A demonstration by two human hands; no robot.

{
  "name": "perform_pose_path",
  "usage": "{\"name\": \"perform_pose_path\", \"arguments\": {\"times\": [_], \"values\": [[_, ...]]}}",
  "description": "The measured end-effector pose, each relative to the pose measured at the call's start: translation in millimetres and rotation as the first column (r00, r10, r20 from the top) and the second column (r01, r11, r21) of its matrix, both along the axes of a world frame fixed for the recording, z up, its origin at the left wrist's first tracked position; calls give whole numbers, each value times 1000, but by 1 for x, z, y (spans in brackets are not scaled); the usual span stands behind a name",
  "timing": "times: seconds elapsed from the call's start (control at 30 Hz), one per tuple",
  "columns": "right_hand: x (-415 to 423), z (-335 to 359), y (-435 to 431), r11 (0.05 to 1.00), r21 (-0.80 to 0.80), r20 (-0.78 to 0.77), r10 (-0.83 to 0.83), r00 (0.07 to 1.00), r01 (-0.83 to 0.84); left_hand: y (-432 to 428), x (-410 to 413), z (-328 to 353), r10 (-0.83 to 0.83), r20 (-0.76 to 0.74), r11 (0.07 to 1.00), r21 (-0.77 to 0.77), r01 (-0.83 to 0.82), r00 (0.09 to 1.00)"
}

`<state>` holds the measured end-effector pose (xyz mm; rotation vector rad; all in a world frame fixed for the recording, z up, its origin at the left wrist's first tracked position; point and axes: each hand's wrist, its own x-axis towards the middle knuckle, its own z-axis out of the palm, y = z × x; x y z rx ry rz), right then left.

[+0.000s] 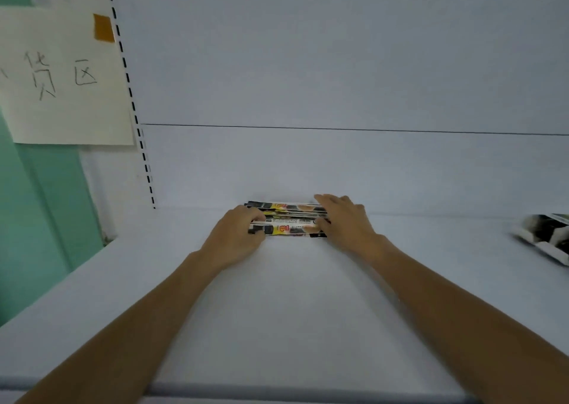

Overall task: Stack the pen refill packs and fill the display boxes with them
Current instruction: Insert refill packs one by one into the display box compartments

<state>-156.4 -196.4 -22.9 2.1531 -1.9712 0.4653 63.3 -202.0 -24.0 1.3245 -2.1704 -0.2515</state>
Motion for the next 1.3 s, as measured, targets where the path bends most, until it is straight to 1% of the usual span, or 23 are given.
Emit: {"name": "perform_pose_path", "arguments": {"times": [0.1,0.17,0.2,0.27,0.33,0.37,0.5,0.6,0.67,0.77,0.83,0.87,0.97,1.0,1.03,1.1,1.17,1.2,1.27,1.3], "values": [[8,-8,-4,996,-90,-72,-13,997,6,-4,5,-2,-4,-33,1000,-17,3,999],[7,-8,-6,991,-135,-106,6,994,-20,-7,7,-1,8,-79,1000,-28,-10,997],[8,-9,-7,990,-136,-95,28,995,-40,-7,7,-1,7,-95,999,-34,-11,995],[9,-11,-9,993,-89,-16,70,997,-71,-7,4,-2,-16,-100,999,-47,11,995],[10,-12,-10,995,-63,77,86,993,-81,-5,1,-5,-46,-86,998,-53,42,995],[10,-11,-10,995,-63,86,83,993,-78,-4,0,-6,-56,-78,997,-54,52,995],[6,-8,-7,992,-108,-44,61,997,-65,-3,0,-9,-58,-80,998,-38,55,995],[4,-6,-5,988,-133,-89,61,994,-73,-3,2,-10,-51,-99,998,-39,47,994],[4,-2,-3,984,-155,-32,88,996,-92,-3,1,-9,-20,-100,998,-56,15,995],[6,4,1,974,-174,136,168,976,-143,-3,0,-5,47,-136,995,-77,-58,990],[9,4,3,961,-196,170,231,958,-197,-5,0,-5,75,-180,995,-49,-85,981],[11,4,4,951,-215,173,261,950,-223,-4,0,-5,79,-221,997,-4,-82,972],[22,6,6,913,-284,209,356,911,-292,2,-6,0,77,-411,976,217,16,908],[28,8,8,900,-301,215,386,897,-315,5,-10,3,87,-500,955,289,71,862],[34,10,12,886,-303,210,420,883,-350,7,-14,7,116,-597,927,351,129,794],[48,11,20,855,-251,163,500,851,-454,8,-17,12,205,-725,898,407,169,657],[56,11,26,849,-126,132,527,840,-513,7,-13,13,280,-766,901,418,118,578],[56,13,27,864,-72,152,504,850,-499,6,-9,12,315,-773,896,434,97,550],[49,17,23,915,-39,193,401,896,-401,4,0,9,372,-773,876,475,81,513],[42,18,19,945,-38,146,327,934,-325,4,4,8,391,-772,866,494,84,502]]}}
